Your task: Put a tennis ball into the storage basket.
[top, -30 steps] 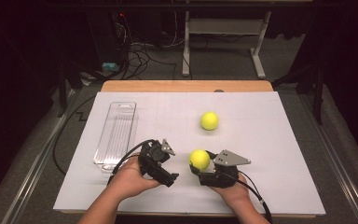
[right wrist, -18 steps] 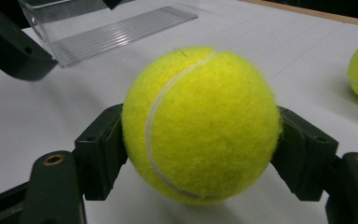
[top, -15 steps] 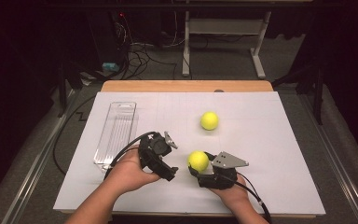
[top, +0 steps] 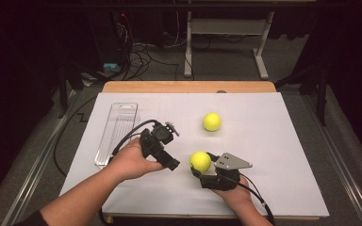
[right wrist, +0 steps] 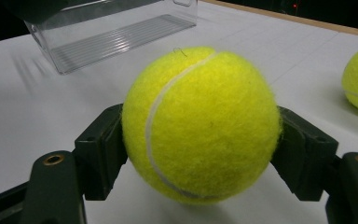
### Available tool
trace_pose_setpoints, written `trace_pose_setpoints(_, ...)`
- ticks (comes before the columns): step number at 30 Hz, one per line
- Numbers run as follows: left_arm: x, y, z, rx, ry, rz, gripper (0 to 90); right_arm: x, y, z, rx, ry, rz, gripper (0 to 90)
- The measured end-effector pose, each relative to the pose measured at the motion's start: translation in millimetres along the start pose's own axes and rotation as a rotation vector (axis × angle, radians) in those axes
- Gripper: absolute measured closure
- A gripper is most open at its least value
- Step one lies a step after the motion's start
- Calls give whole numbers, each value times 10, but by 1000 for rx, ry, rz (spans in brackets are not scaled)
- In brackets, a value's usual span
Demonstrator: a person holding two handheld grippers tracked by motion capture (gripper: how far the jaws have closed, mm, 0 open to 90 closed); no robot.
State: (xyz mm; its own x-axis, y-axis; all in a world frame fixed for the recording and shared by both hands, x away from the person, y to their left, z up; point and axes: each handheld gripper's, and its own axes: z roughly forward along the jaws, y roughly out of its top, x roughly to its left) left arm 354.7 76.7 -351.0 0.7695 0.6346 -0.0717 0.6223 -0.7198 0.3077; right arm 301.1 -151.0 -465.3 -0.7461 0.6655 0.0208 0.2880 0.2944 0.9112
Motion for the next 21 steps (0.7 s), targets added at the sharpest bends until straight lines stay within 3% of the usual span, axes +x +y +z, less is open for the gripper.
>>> trace_pose_setpoints(11,-59,200,68,95,-53,-35,32,68,-10,52,-4,17,-13,266)
trace_pose_setpoints(21,-157,301,193,98,-143,-62,27,120,0,49,-15,35,-34,265)
